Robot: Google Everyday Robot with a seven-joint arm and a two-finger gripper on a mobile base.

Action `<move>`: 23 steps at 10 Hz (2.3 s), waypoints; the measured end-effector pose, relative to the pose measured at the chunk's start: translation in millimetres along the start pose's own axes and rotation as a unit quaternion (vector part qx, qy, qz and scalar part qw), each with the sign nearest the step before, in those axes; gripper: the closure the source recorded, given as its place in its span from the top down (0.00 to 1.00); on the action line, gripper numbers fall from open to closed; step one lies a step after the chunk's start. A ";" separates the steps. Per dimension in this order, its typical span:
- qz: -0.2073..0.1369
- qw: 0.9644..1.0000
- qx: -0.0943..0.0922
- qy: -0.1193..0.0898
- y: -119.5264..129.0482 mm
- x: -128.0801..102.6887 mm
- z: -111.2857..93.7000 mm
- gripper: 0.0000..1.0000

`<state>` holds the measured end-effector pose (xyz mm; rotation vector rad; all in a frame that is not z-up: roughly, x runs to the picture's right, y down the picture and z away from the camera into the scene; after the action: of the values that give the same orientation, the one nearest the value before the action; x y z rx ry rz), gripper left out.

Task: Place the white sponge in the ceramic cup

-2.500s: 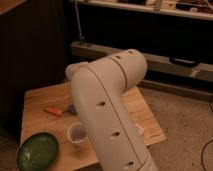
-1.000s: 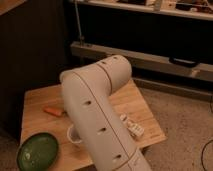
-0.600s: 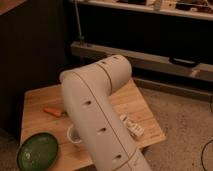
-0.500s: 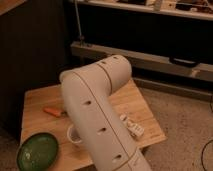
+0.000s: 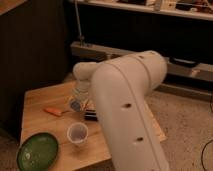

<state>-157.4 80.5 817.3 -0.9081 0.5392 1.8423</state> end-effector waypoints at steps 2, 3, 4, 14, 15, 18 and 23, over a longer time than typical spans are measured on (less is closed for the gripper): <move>0.004 0.999 -0.036 0.009 -8.0 11.4 -54.6 0.00; 0.008 0.998 -0.057 0.018 -12.4 17.7 -82.3 0.00; 0.009 0.997 -0.072 0.028 -15.9 23.4 -103.9 0.00; 0.022 0.937 -0.185 0.296 -89.6 177.4 -231.8 0.00; 0.015 0.930 -0.177 0.321 -78.7 201.6 -213.6 0.00; -0.004 0.912 -0.159 0.378 -33.3 228.9 -157.6 0.00; 0.004 0.889 -0.128 0.439 -12.8 239.1 -116.1 0.00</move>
<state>-164.0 141.6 558.4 -1.9427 0.8434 1.4441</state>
